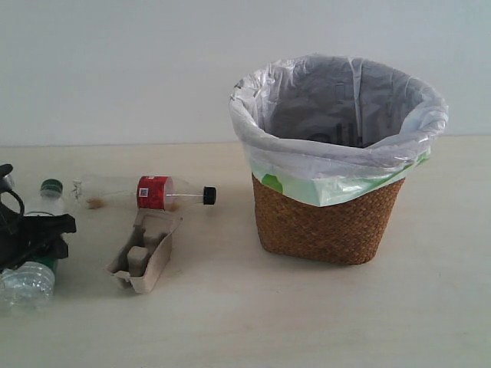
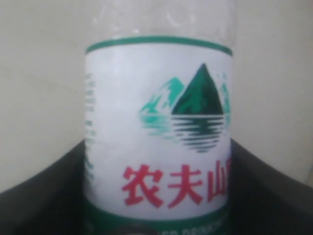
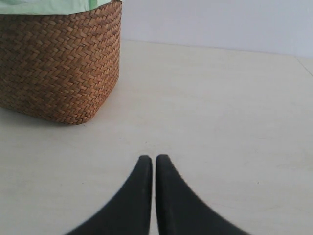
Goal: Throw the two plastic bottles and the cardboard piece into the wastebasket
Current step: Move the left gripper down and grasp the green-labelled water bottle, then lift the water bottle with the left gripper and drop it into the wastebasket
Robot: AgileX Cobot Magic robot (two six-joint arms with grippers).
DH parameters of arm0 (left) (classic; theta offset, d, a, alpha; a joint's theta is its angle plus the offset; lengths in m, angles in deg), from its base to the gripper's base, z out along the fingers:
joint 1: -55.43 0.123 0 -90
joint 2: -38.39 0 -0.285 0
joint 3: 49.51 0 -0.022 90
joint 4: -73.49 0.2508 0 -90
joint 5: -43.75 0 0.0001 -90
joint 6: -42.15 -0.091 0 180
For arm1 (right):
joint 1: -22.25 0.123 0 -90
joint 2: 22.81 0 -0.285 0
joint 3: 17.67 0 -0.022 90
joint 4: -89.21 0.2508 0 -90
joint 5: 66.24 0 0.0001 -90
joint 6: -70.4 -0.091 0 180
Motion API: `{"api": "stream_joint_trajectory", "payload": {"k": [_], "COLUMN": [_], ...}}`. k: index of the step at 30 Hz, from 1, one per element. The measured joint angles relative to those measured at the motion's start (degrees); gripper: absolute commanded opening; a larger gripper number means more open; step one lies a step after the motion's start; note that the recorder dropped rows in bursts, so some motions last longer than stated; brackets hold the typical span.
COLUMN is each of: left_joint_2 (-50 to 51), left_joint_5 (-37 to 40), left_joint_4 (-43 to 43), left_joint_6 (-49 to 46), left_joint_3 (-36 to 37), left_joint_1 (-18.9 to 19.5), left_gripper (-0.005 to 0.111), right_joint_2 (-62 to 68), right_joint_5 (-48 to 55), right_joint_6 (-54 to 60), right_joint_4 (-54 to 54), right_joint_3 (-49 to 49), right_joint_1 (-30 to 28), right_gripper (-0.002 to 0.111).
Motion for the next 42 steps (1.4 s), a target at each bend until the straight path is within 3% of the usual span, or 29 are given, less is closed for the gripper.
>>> {"api": "stream_joint_trajectory", "payload": {"k": [4,7,14,18,23,28,32,37,39,40,41,42], "left_joint_2": [-5.0,-8.7,-14.3,-15.0,-14.9,-14.4,-11.9,-5.4,-1.3,0.6,1.3,2.0], "left_joint_5": [1.8,7.3,25.5,35.0,42.0,43.6,44.3,44.0,42.3,40.2,38.4,36.0], "left_joint_4": [2.1,8.7,37.1,50.3,59.9,63.1,58.1,37.3,23.9,16.1,11.3,-0.3], "left_joint_6": [-0.2,0.3,16.9,21.2,22.0,22.1,21.7,12.2,3.4,-1.2,-3.6,-8.6], "left_joint_3": [-1.2,-6.4,-24.9,-36.2,-44.2,-45.1,-45.2,-45.2,-45.5,-47.0,-48.4,-52.1], "left_joint_1": [0.9,2.1,2.4,2.4,2.4,2.4,2.5,2.2,-0.2,-3.3,-5.3,-9.6], "left_gripper": [0.004,0.004,0.004,0.004,0.004,0.004,0.004,0.004,0.004,0.005,0.017,0.028], "right_joint_2": [0.0,0.0,0.0,0.0,0.0,0.0,0.0,0.0,0.0,0.0,0.0,0.0], "right_joint_5": [0.0,0.0,0.0,0.0,0.0,0.0,0.0,0.0,0.0,0.0,0.0,0.0], "right_joint_6": [0.0,0.0,0.0,0.0,0.0,0.0,0.0,0.0,0.0,0.0,0.0,0.0], "right_joint_4": [0.0,0.0,0.0,0.0,0.0,0.0,0.0,0.0,0.0,0.0,0.0,0.0], "right_joint_3": [0.0,0.0,0.0,0.0,0.0,0.0,0.0,0.0,0.0,0.0,0.0,0.0], "right_joint_1": [0.0,0.0,0.0,0.0,0.0,0.0,0.0,0.0,0.0,0.0,0.0,0.0], "right_gripper": [0.0,0.0,0.0,0.0,0.0,0.0,0.0,0.0,0.0,0.0,0.0,0.0]}}
